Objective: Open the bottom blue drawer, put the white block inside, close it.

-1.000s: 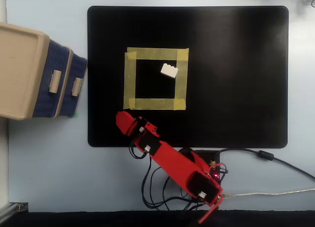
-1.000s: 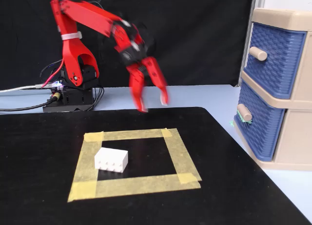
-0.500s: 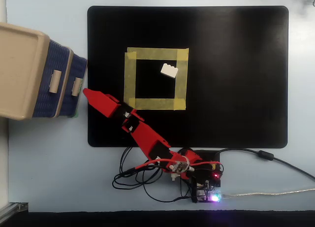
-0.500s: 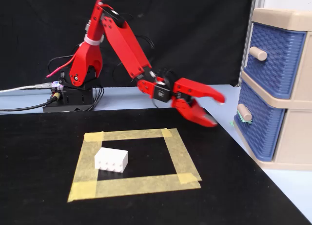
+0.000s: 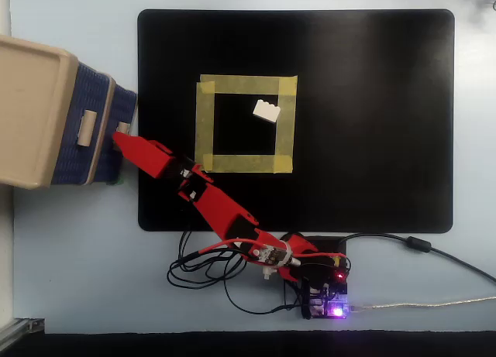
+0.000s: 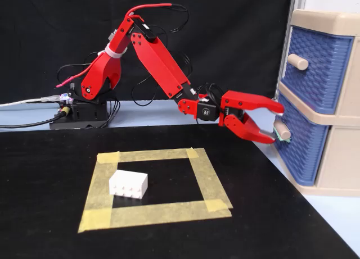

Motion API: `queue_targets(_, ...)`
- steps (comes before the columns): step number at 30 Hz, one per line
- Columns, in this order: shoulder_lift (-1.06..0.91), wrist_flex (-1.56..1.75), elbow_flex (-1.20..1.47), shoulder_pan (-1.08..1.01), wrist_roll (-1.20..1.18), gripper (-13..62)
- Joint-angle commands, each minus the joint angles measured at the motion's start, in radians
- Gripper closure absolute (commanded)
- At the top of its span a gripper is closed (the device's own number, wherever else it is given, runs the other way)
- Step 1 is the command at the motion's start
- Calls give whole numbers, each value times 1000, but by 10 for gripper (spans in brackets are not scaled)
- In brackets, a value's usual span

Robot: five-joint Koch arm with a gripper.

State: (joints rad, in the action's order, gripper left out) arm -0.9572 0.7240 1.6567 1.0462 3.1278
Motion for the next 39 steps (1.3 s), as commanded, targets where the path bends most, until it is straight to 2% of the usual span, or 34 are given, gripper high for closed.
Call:
queue_targets(1, -6, -9, -51, 11, -12, 214)
queue_targets(5, 3, -120, -52, 17, -51, 331)
queue_targets(9, 5, -150, -51, 15, -51, 567)
queue_targets(12, 3, -150, -23, 14, -49, 575)
queue_targets(14, -41, -140, 87, 11, -46, 575)
queue_targets(19, -374, -83, 600, -23, -44, 575)
queue_targets(24, -545, 51, 943, -61, -44, 575)
queue_targets(26, -551, 60, 965, -61, -48, 551)
queue_targets(27, -552, 63, 959, -61, -51, 475)
queue_targets(29, -554, 60, 939, -63, -49, 231)
queue_targets(30, -555, 58, 945, -63, -49, 163)
queue_targets(34, -698, 21, 1025, -137, -51, 152)
queue_targets(39, -1088, -413, 1138, -275, -147, 155)
